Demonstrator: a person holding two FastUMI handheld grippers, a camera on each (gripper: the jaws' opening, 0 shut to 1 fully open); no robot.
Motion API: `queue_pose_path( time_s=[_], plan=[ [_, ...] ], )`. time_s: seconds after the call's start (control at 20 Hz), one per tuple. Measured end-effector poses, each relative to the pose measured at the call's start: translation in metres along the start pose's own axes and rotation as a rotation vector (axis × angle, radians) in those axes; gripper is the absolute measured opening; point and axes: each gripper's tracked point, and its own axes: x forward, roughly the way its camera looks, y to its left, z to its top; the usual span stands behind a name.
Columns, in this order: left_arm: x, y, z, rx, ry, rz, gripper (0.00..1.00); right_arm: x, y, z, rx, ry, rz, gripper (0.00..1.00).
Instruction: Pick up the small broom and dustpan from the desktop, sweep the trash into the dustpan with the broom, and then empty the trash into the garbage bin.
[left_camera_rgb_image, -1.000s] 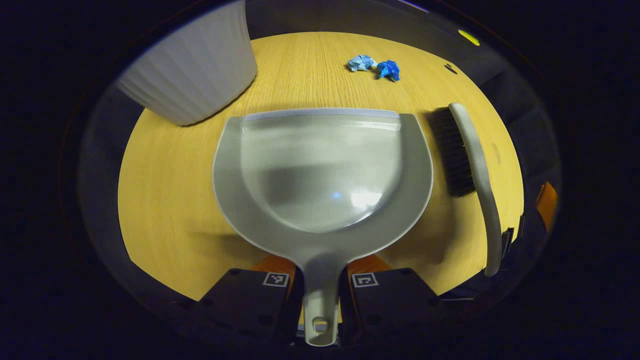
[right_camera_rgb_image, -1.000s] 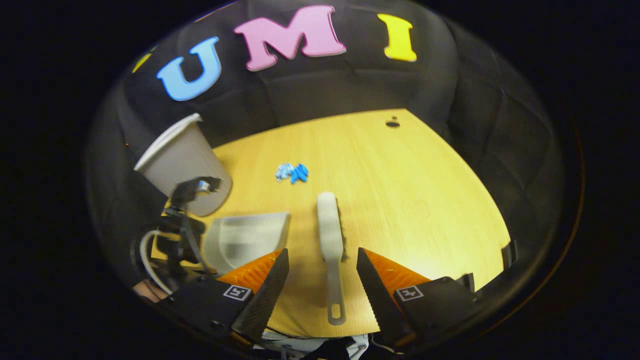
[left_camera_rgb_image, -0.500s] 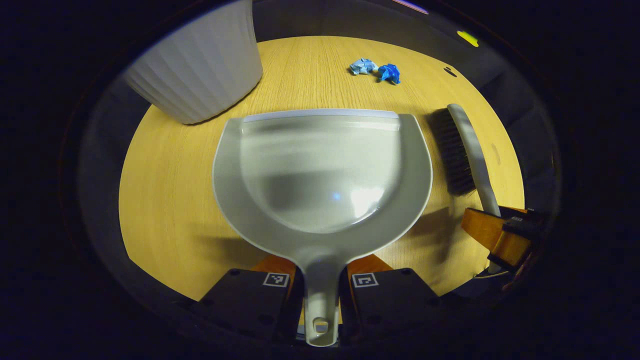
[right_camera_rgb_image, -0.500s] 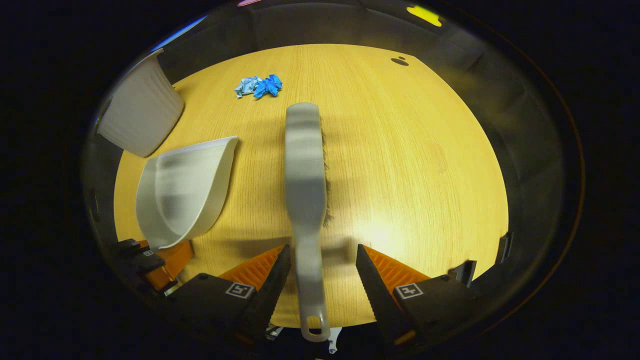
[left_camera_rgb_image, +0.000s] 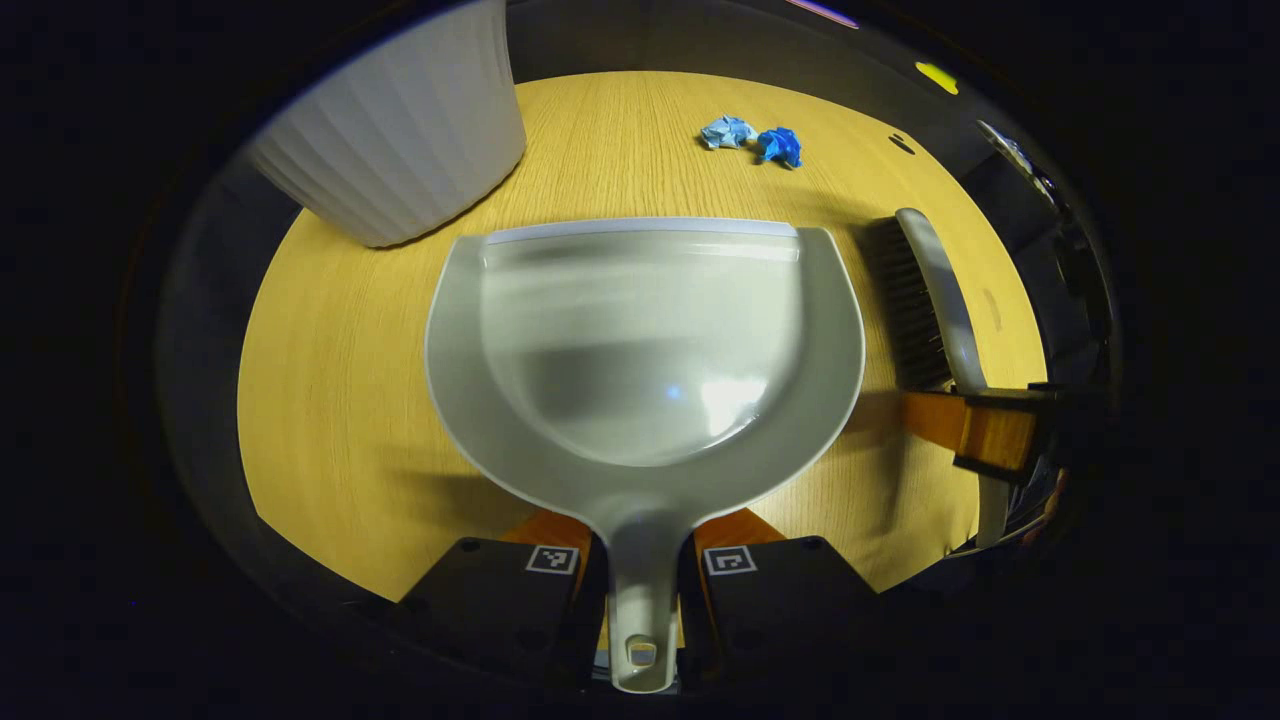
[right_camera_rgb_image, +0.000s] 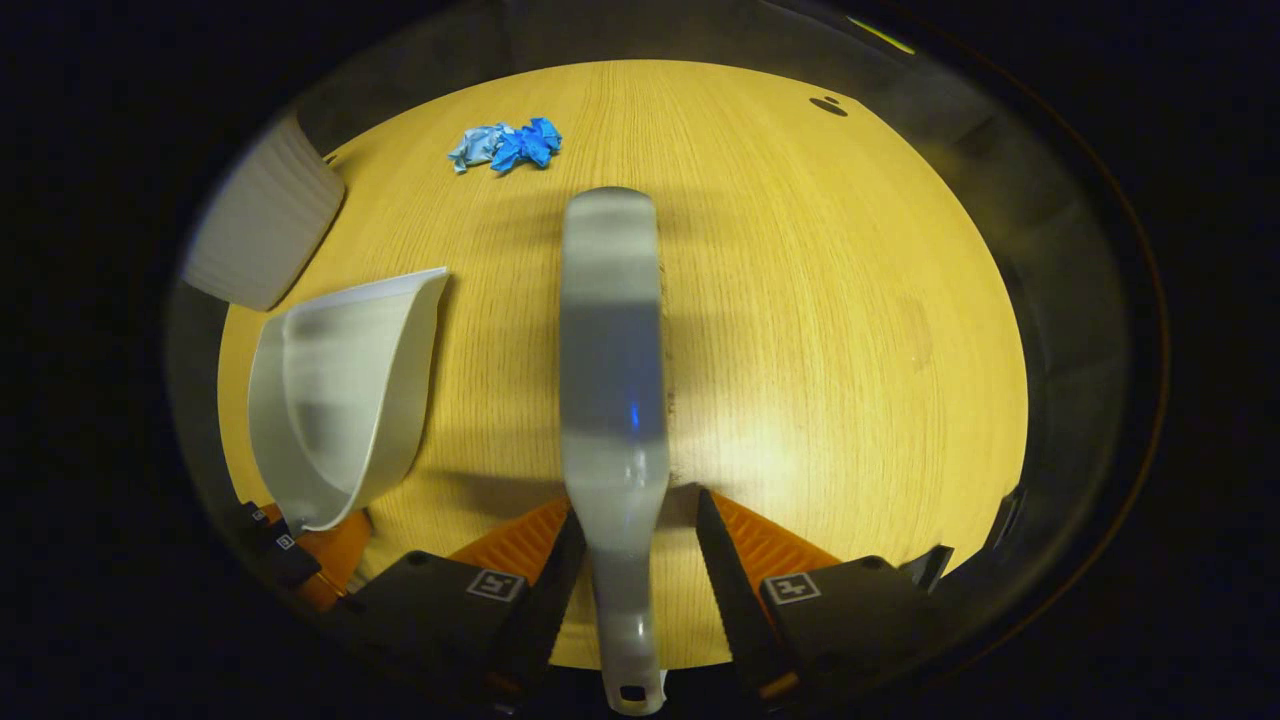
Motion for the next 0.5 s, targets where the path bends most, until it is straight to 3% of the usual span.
queue_pose_path(
  time_s=[0.05, 0.1, 0.2, 0.3, 0.5],
  plan=[
    [0.0, 0.0, 0.0, 0.0, 0.003, 0.001, 0.29, 0.001, 0.0, 0.001, -0.007, 0.011, 0.009, 0.57],
    [0.0, 0.0, 0.001, 0.0, 0.007, 0.002, 0.29, 0.002, 0.005, -0.001, -0.023, 0.021, 0.041, 0.54],
    [0.0, 0.0, 0.001, 0.004, 0.014, 0.004, 0.29, -0.004, 0.009, -0.002, -0.039, 0.06, 0.098, 0.3],
    [0.0, 0.0, 0.001, 0.019, 0.022, 0.001, 0.29, -0.002, 0.005, 0.005, -0.069, 0.063, 0.122, 0.25],
    [0.0, 0.003, 0.001, 0.1, 0.05, -0.003, 0.29, -0.007, -0.011, 0.05, -0.172, 0.029, 0.118, 0.34]
  ],
)
